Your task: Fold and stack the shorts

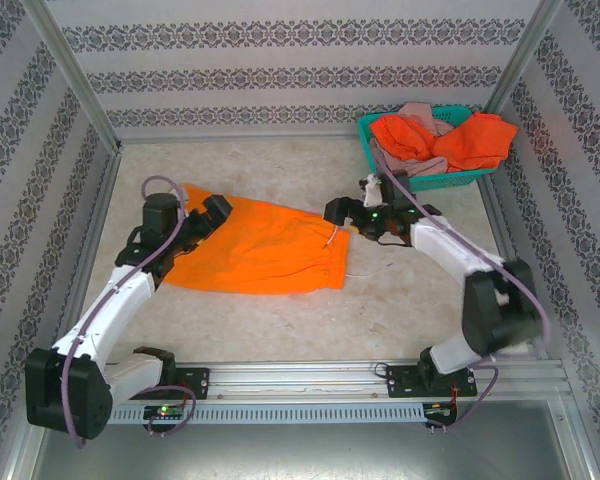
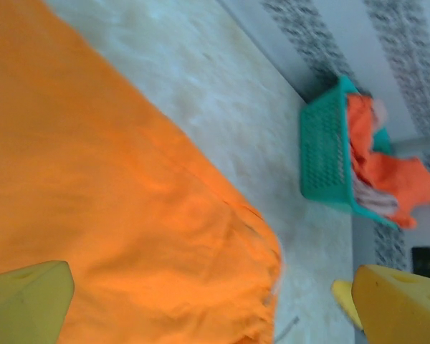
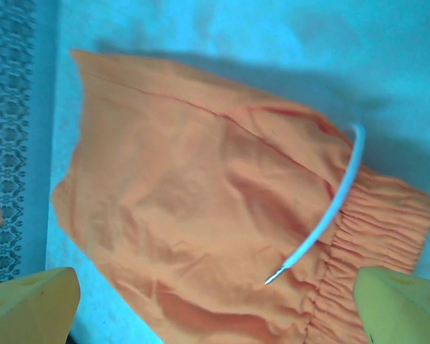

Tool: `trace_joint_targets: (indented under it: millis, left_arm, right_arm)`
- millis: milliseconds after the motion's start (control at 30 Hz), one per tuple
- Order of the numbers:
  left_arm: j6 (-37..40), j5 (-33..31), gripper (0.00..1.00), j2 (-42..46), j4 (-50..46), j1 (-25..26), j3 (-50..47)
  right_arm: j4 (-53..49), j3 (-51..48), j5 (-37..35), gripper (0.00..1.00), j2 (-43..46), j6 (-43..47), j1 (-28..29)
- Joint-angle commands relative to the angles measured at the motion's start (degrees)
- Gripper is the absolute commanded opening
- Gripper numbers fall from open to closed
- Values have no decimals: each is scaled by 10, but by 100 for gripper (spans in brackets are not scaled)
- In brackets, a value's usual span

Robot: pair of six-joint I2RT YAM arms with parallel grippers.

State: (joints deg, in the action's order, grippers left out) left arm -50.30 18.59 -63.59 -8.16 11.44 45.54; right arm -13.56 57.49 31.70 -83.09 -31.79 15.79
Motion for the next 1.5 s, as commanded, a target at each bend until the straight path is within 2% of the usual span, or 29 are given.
trace_joint_targets:
  millis: [0,100,200,333,500,633,767,933,1100,1300,1467]
  left_arm:
    - [-9,-28,100,-41,12,72,49]
    - [-7,-40,99,-97,23,141,93]
    - [-8,-49,94,-159,34,198,136]
    - [-23,-40,85,-249,56,256,190]
    - [-27,-31,75,-355,60,301,260]
    - [-41,-14,60,-425,71,311,295]
    - [-49,-20,50,-472,84,311,295]
    - [-68,-30,44,-518,109,310,270]
    - [-81,-42,41,-526,133,305,227]
    - [-96,-45,38,-526,151,300,189]
    - [-110,-43,32,-515,177,295,155]
  right_arm:
    - [-38,-25,-56,98,85,76,-10]
    - [-55,-49,-76,98,149,93,-21]
    - [-78,-67,-92,98,201,93,-39]
    - [-79,-101,-64,98,233,74,-78]
    - [-46,-149,-1,98,232,28,-118]
    - [-3,-182,22,98,228,2,-120]
    - [-2,-188,40,98,211,7,-120]
    - [-2,-201,34,97,181,-3,-117]
    - [10,-206,19,95,136,-13,-96]
    - [30,-185,-2,90,66,-38,-57]
    - [89,-173,9,81,4,-103,-30]
